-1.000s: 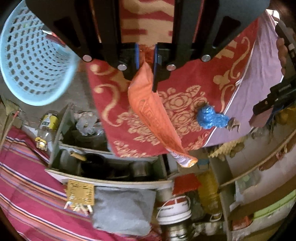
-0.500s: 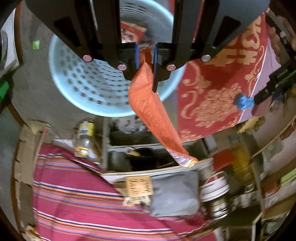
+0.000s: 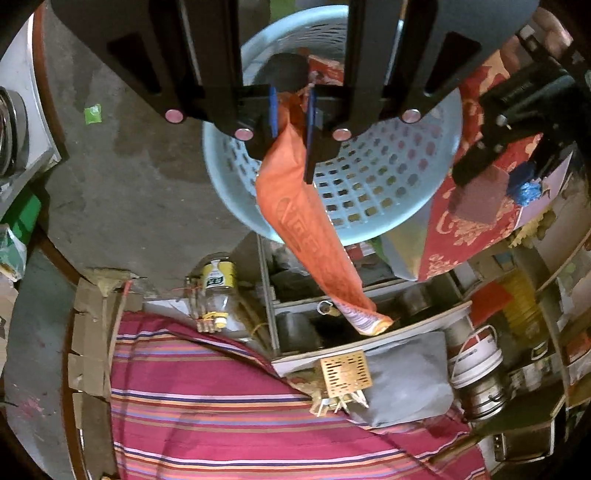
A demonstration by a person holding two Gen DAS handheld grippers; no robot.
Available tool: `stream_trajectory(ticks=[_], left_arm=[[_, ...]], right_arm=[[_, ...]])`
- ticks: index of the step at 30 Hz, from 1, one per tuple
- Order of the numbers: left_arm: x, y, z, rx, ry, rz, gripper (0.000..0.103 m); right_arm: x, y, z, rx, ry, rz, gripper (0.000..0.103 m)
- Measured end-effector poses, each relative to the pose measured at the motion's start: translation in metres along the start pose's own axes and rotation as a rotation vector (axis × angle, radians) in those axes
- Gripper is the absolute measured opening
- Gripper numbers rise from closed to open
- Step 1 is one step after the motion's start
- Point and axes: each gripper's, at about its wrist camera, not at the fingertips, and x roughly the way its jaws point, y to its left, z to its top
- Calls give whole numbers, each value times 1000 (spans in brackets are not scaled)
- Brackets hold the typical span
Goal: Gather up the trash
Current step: 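Carry the maroon pad and orange bag over the basket with both grippers, then open both grippers over the basket to drop the pad and orange bag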
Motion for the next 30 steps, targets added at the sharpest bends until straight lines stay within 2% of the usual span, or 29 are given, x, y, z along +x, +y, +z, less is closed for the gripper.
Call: stream_trajectory(ticks=[5,8,12,19,23,24,25,26,27,30], left_arm=[[11,-4,-1,-4,31,-15,86],[11,-6,-1,-4,25,-5,91],[3,3,0,-12,12,17,91],[-29,60,2,-73,-38,128,96],[-47,97,-2,-113,-46,183,97],[-52,109,-4,-123,-44,203,97],[-55,116,-5,-130,-42,213,97],[-59,125,-7,-137,-39,226,97],[-63,133,-8,-143,-35,241,97],[-80,162,-12,-165,-44,285,97]], right_arm=[[0,1,1,-7,-5,0,11],[0,1,1,-9,-5,1,11],[1,3,1,-15,-4,-9,11],[11,18,1,-32,26,4,12],[23,35,-3,-52,83,10,14],[28,39,-4,-50,102,1,29],[32,41,-5,-40,120,-6,66],[36,42,-7,-27,135,-9,80],[39,45,-8,-14,148,-10,83],[40,55,-8,-30,150,-49,83]])
